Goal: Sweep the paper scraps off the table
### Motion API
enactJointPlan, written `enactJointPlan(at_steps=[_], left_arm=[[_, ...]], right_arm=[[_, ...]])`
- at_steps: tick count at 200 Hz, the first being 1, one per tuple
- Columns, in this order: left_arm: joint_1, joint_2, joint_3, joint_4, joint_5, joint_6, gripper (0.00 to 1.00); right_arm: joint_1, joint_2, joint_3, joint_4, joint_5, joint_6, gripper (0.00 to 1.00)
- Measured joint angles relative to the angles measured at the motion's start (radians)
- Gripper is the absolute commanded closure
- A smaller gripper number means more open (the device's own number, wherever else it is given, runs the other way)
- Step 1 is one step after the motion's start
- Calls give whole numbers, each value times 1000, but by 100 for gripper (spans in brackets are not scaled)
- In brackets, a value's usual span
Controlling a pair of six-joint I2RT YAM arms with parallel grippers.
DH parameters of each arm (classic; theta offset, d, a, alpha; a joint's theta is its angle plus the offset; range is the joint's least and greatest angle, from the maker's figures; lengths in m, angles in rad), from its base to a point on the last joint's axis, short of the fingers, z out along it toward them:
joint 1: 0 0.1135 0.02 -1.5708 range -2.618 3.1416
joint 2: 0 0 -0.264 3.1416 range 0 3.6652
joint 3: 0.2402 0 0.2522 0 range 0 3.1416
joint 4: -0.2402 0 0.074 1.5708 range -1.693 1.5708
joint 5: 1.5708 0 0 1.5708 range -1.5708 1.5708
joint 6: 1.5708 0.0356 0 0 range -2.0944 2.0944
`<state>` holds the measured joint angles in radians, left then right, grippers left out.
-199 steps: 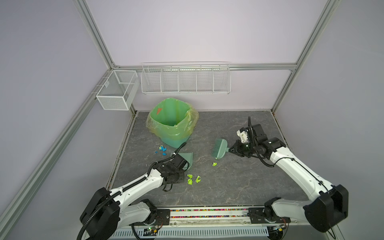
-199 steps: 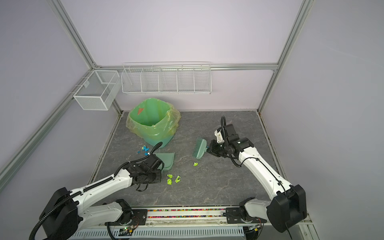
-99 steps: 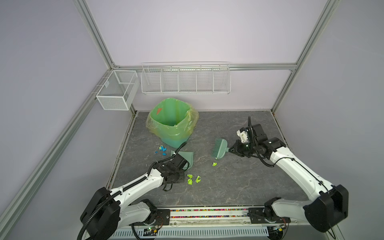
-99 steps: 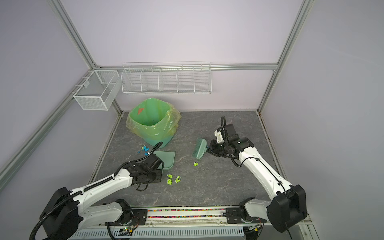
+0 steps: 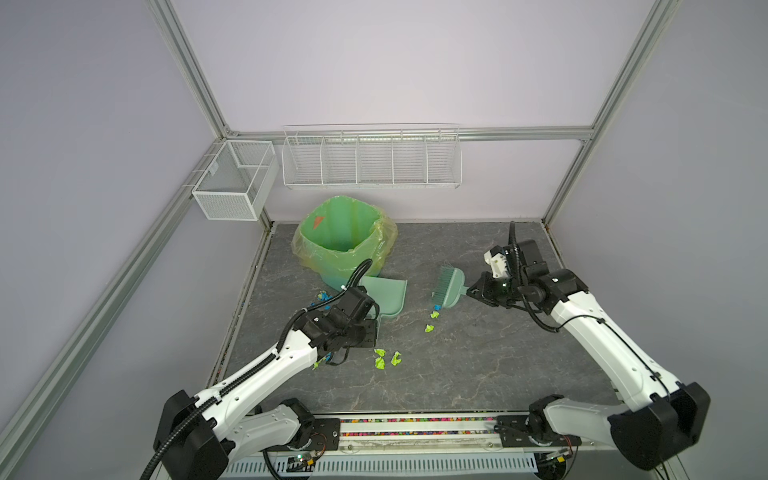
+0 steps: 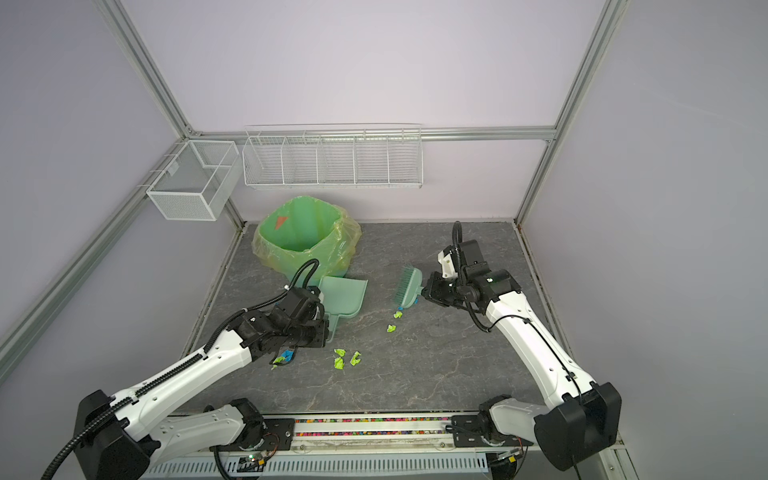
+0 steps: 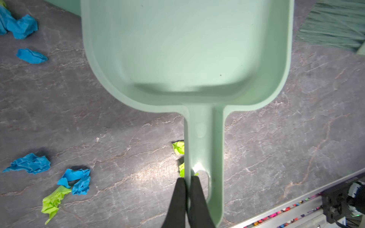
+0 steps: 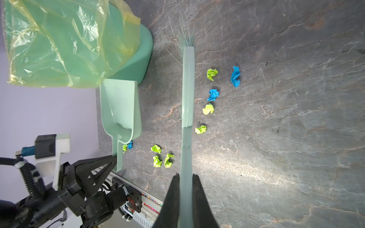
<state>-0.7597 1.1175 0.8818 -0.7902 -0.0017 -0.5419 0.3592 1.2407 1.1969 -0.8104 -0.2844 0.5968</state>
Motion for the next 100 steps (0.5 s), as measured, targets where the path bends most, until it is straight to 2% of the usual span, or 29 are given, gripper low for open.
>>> enactJointPlan(at_steps=[56,100], left_arm=[[-8,0,26,-35,63,29,100],[-52,0,26,-60,90,51,100]], right_arm=[[-74,-29,37,-86,14,-53,93],[-107,-31,37,-157,57,-103,93]])
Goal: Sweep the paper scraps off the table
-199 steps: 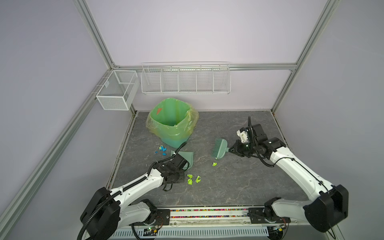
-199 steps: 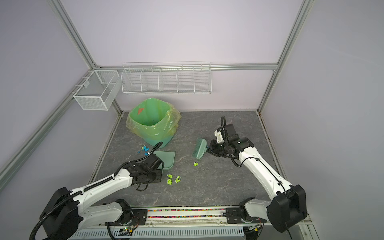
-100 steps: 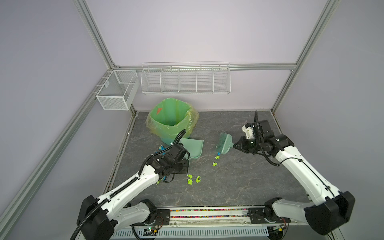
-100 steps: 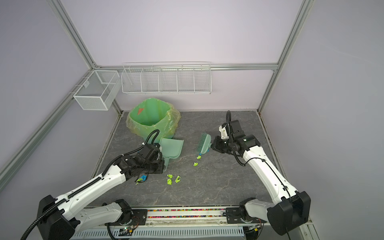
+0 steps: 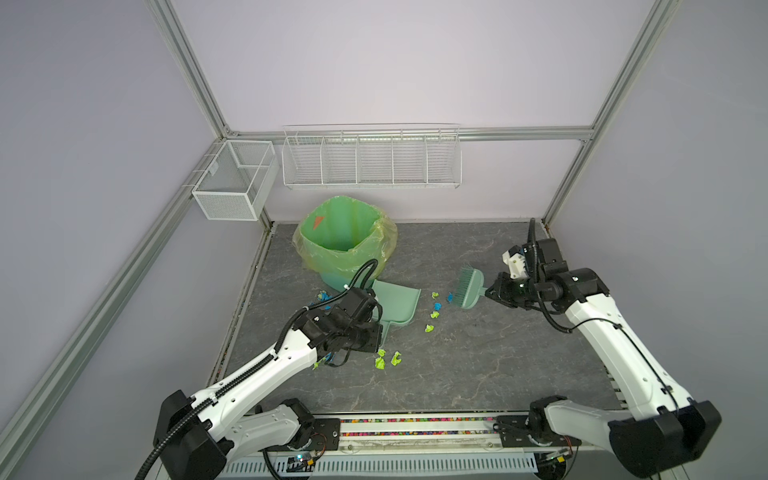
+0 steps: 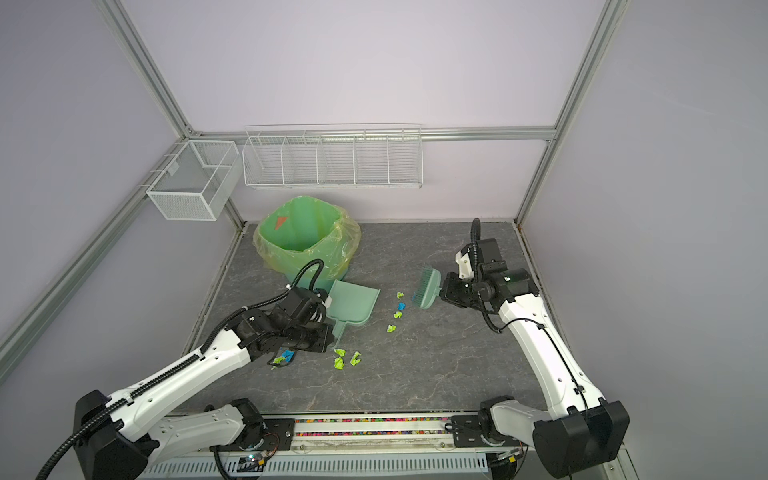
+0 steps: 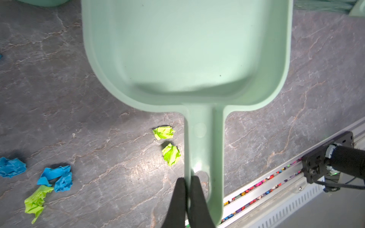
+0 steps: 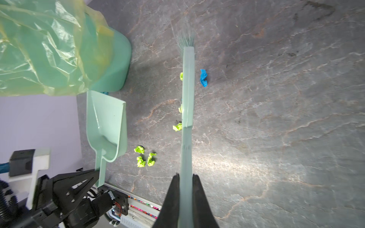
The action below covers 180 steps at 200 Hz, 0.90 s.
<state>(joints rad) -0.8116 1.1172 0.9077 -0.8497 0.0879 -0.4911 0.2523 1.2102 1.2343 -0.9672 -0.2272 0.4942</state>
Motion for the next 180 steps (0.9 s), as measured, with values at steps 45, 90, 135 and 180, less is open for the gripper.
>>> enactJointPlan(at_steps=[45,90,135,180], left_arm=[[-48,0,0,-45,14,23,100],[-89,11,-2,-83,43,33,100],[-106,37,16,-137,96,25,100],[-122,37,25,-174,130,14,100]], right_arm=[[-3,13,30,-64,101,-68,93],[-3,59,84,-77,177,-152,93],[12,140,159,-80,248,-235,93],[85,251,222,-62,328,-320,93]])
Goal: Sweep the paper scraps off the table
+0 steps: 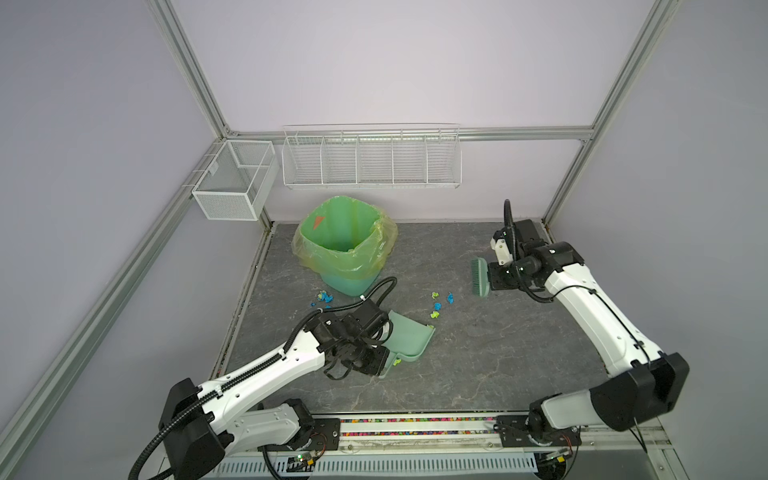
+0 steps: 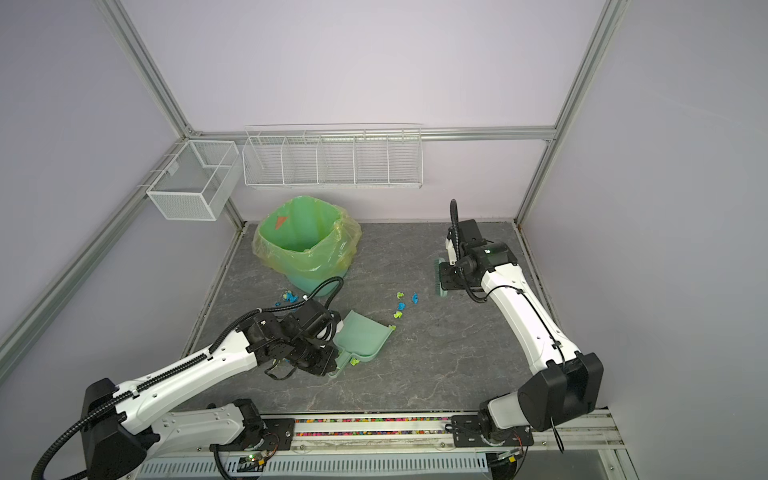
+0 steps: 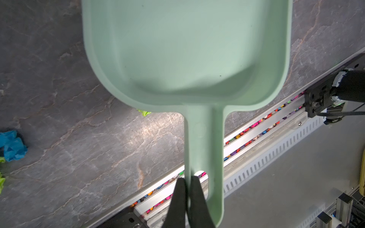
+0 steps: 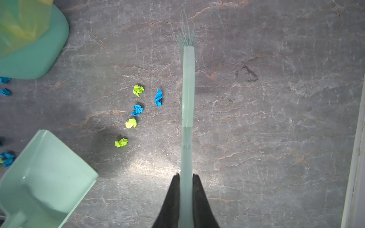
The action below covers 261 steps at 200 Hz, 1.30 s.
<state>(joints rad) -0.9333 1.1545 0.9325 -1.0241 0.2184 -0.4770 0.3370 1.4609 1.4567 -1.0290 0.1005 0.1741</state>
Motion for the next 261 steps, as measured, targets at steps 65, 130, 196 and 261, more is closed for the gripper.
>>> enactJointPlan(at_steps=[65,130,196,261], left_arm=[[-78,98,50,-16,-13,-14,100],[-83,190,64,-5,-11,-15,100],[-84,307,143,-14,-19,19,100],[-83,399,207,-32,-34,58,100]], right_arm=[[129,137,32,66,120,-97,93],[134,224,67,87,143,-130,93],[182,274,84,84,142,-137,93],[204,253,37,74,46,-137,93]])
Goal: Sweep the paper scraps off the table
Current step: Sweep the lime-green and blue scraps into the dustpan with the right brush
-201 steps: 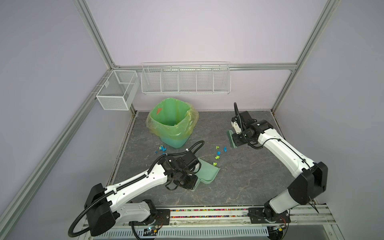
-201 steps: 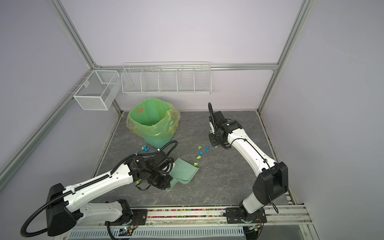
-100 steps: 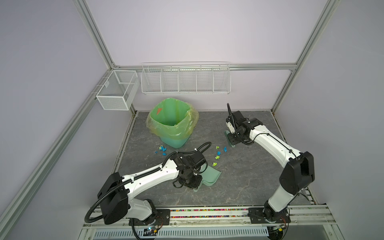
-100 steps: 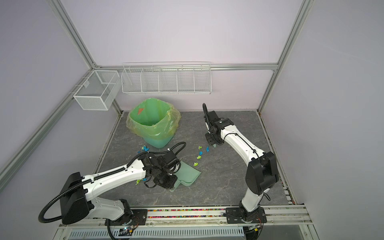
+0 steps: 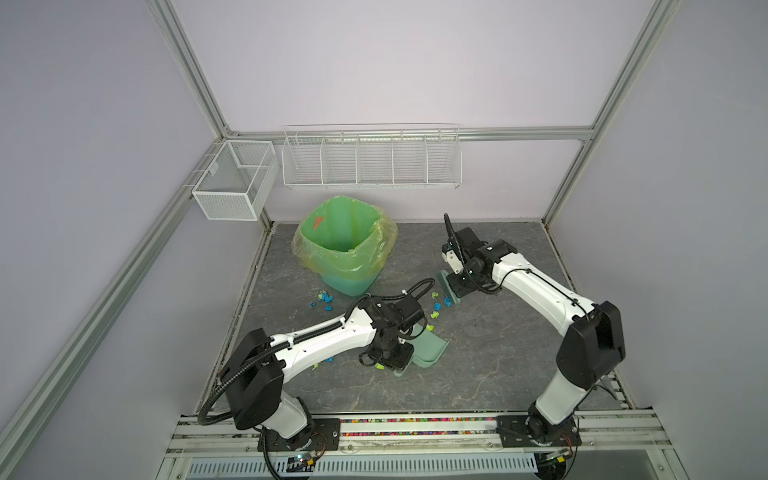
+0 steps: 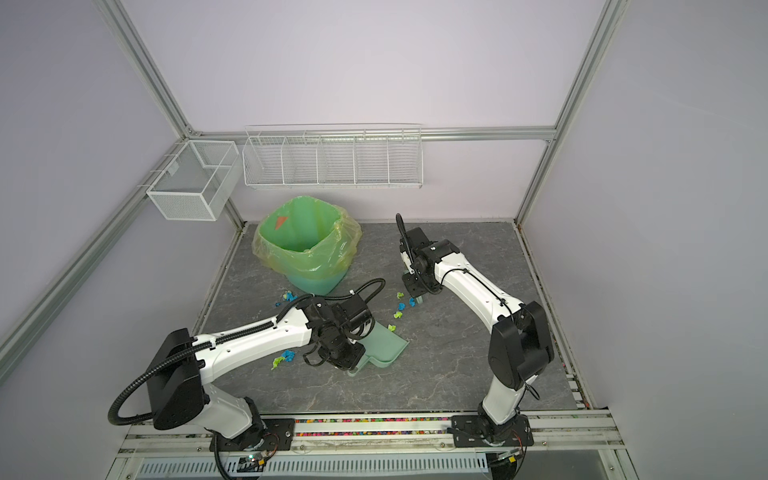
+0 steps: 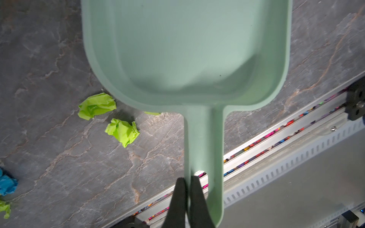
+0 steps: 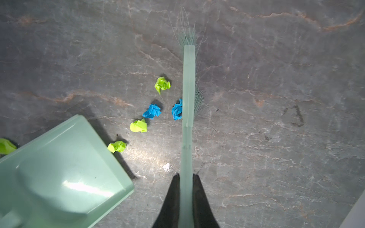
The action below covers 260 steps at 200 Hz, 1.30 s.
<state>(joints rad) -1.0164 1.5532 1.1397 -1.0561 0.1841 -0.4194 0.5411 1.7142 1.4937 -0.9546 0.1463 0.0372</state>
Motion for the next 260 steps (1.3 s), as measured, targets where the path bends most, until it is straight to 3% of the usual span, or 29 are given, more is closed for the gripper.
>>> enactJointPlan(at_steps=[102,175,211,260], left_arm=[[42,15,0,-39,4,48,100],[106,77,15,-26,8,107,100],[114,86,29,-26,8,125,100],[115,86,30,-24,8,133,100]], right_arm=[[41,-163,-152,-4,-177,10,93],[85,-372,-254,-36,-354,72,93],[69,-422,-224,-43,-330,122,93],[-42,-342,-163,15,-239,173,93]])
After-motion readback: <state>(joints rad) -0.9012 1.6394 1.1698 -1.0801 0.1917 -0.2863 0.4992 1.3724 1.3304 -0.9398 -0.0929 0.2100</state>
